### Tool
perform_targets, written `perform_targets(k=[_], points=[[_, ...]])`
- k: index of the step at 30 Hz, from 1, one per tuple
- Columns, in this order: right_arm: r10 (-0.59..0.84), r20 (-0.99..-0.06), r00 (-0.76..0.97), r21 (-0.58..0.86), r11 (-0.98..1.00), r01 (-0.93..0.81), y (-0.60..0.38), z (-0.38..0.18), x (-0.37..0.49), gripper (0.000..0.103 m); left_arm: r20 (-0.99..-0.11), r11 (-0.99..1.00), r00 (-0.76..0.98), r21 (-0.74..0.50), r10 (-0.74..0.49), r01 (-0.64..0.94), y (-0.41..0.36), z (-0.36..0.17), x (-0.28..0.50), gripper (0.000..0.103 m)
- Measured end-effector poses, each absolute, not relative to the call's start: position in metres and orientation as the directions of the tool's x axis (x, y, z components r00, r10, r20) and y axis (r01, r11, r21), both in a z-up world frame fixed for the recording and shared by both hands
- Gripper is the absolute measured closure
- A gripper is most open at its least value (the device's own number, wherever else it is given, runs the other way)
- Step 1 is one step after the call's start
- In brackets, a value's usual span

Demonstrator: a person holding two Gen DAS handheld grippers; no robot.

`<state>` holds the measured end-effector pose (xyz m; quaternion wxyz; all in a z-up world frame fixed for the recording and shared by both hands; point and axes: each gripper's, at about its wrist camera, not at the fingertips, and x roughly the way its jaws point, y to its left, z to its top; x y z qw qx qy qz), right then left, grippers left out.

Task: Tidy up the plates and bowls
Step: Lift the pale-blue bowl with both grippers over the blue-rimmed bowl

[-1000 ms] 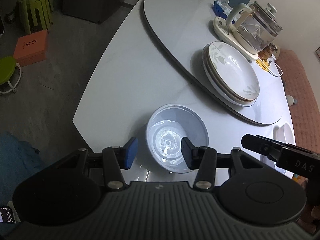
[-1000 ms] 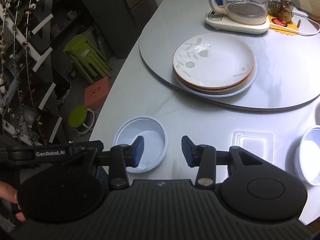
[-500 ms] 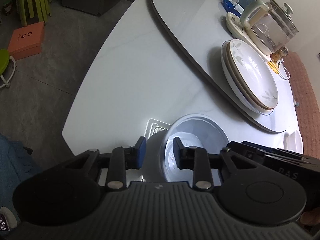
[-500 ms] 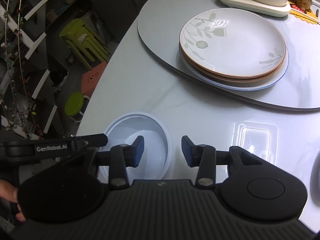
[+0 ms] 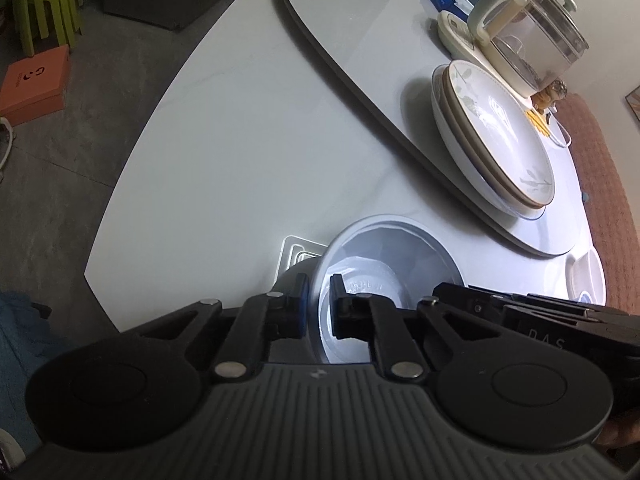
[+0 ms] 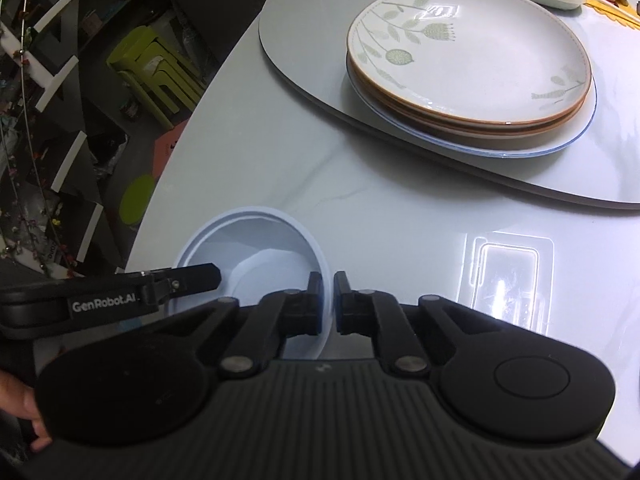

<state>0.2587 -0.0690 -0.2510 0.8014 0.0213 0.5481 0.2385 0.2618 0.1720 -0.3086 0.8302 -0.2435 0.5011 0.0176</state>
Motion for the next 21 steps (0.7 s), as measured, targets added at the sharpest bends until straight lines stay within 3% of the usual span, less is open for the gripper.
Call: perform_targets(k=[21], points=[[0.436,-0.853,0.286,0.327,0.875,-0.357,-0.076,-0.165,0.241,0.094,-0.823,0.848,0.523,-0.427,-0.222,-0.313,0.172,-0.207,0.218,0.09]])
